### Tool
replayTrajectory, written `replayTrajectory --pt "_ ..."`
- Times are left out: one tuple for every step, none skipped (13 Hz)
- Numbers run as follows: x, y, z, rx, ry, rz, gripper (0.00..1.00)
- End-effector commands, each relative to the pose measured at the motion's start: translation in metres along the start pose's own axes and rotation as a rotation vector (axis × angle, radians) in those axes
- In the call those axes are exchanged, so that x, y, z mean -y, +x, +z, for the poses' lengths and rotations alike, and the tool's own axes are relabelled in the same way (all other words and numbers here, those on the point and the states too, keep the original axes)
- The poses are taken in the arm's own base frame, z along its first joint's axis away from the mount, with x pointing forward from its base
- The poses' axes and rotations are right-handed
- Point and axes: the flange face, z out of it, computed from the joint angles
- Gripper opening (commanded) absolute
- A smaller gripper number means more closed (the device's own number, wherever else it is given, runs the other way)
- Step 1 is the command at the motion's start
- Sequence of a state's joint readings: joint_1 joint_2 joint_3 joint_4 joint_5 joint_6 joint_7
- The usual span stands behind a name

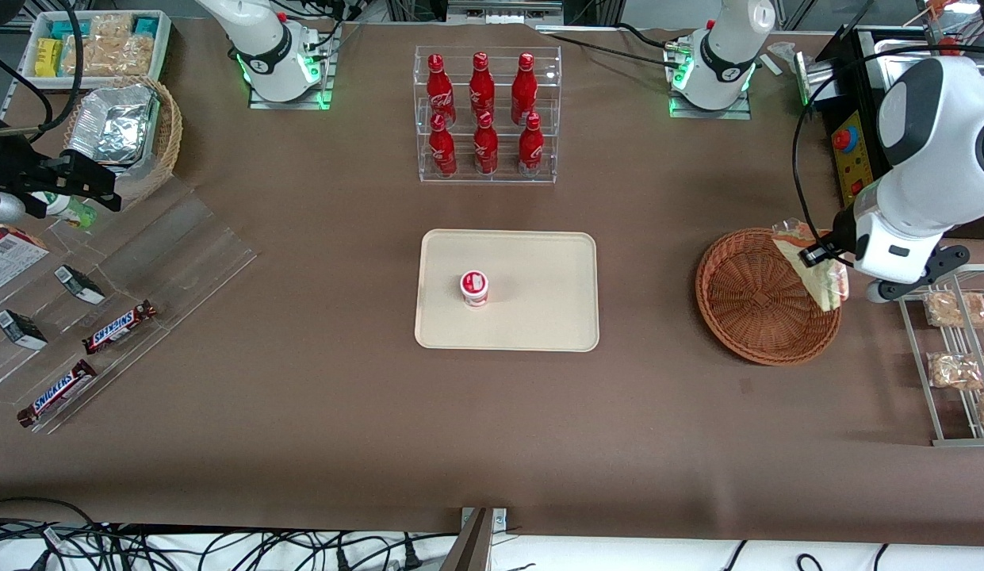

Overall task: Place sandwich from basket to tray
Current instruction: 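Lift the sandwich out of the basket and carry it toward the tray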

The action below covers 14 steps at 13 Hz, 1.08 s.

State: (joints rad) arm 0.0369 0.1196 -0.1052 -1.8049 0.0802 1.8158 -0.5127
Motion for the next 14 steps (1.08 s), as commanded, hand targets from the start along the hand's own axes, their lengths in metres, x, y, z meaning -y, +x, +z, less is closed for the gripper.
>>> replayTrajectory --pt "-0.030 -0.015 -0.027 -0.005 -0.045 0.165 0.00" --pt "-0.042 -0.022 -0.031 0.005 -0.075 0.224 0.00" --pt "-0.054 -0.029 -0.038 0.004 -0.111 0.295 0.00" --pt "-0.073 -0.039 -0.045 0.001 -0.131 0.375 0.00" --pt "-0.085 -0.048 -0.046 0.001 -0.134 0.421 0.00" --pt "-0.100 -0.060 -0.048 -0.002 -0.136 0.475 0.00" --pt "-0.121 -0.077 -0.048 0.000 -0.138 0.537 0.00" --pt "-0.138 -0.090 -0.046 -0.001 -0.136 0.578 0.00" --pt "-0.155 -0.104 -0.043 0.004 -0.133 0.619 0.00" --pt "-0.168 -0.115 -0.040 0.011 -0.136 0.638 0.00" --pt "-0.177 -0.120 -0.037 0.009 -0.144 0.650 0.00" --pt "-0.186 -0.123 -0.029 0.018 -0.150 0.648 0.00" --pt "-0.196 -0.127 -0.019 0.032 -0.151 0.633 0.00" --pt "-0.210 -0.133 -0.010 0.032 -0.159 0.612 0.00"
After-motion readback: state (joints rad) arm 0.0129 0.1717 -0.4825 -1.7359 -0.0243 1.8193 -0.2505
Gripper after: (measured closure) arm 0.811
